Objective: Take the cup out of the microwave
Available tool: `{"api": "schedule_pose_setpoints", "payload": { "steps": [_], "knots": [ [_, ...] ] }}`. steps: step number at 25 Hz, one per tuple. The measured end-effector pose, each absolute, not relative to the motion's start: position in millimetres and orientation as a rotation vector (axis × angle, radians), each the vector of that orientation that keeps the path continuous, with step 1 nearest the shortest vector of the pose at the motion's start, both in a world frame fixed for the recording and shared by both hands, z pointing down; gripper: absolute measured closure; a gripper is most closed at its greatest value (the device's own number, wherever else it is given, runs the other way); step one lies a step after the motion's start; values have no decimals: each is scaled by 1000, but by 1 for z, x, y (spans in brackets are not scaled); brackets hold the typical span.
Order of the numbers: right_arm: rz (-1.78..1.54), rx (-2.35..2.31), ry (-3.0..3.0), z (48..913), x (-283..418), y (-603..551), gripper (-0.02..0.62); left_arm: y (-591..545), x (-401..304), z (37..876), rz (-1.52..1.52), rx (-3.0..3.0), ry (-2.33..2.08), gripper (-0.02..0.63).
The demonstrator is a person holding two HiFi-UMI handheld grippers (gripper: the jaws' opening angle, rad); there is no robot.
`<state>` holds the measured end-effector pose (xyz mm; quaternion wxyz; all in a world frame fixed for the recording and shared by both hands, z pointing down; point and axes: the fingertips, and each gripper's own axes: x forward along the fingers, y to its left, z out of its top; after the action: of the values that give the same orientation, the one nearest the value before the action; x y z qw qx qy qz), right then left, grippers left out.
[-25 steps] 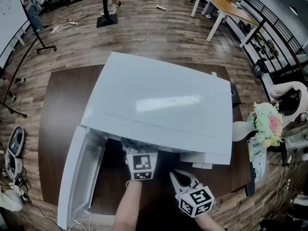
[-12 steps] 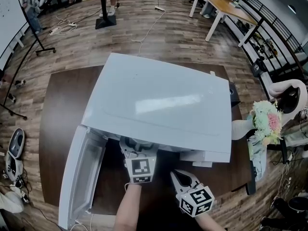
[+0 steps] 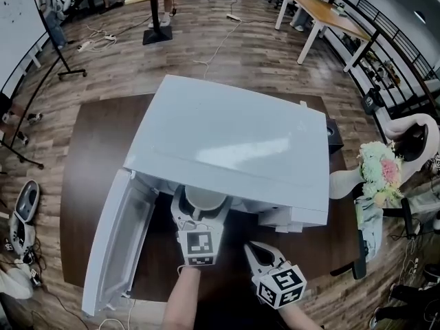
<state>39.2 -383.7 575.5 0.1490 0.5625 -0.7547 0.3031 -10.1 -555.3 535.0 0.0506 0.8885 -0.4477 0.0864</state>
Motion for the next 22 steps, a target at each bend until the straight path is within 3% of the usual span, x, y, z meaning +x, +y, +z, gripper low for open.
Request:
{"api": "schedule_pose_setpoints", "payload": {
  "steps": [22],
  "knots": [
    [794,1583,-2291,548,40,-368,600,-462,-56,494,229,2633,-1450,114]
  ]
}}
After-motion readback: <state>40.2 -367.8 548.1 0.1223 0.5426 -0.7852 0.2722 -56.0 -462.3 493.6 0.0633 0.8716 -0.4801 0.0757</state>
